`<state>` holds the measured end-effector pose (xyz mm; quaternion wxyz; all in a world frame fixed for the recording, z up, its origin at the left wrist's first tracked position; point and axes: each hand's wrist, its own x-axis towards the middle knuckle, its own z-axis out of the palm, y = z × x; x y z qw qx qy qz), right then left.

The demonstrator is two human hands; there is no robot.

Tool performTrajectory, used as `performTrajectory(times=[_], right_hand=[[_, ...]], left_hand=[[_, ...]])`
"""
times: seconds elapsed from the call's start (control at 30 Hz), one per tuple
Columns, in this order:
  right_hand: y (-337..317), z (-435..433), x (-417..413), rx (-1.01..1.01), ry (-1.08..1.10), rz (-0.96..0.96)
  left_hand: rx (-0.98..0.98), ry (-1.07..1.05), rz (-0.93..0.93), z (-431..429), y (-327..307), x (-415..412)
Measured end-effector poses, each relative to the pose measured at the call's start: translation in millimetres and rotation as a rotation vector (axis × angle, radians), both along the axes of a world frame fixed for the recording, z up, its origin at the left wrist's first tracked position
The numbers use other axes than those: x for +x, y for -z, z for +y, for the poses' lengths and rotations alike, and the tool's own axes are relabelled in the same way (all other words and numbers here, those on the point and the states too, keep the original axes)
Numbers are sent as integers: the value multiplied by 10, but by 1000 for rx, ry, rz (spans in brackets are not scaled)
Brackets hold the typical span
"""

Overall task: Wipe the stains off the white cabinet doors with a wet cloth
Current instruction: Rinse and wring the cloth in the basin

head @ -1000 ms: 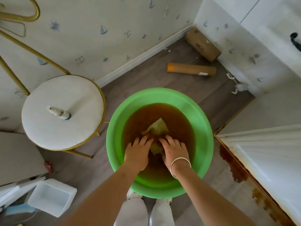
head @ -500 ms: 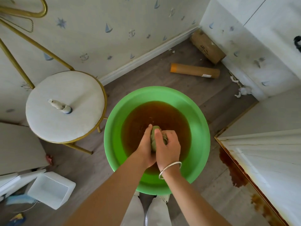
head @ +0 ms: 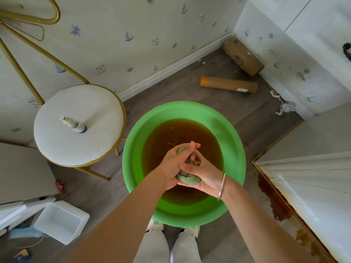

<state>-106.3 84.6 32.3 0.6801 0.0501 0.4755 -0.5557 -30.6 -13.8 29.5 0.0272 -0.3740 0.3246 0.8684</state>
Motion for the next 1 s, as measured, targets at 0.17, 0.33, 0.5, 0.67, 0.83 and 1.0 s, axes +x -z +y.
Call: performTrajectory(times=[0.17,0.33,0.5,0.67,0.83,1.0], right_hand=[[-29,1,1,104,-299,162],[35,-85,174,256,-461,450],[159,-159,325,335,-528,682],[151,-171,390,350,-598,849],[136,-193,433,372,-639,910],[163,-182,441,378,-617,932]], left_hand=[[-88,157,-89,-85,17,-43],[-309,246,-198,-84,81,-56],[-448,258,-253,-68,140,-52],[-598,176,-326,-28,175,-87],[-615,77,-370,-7,199,-88],[-716,47,-364,13,205,-107]])
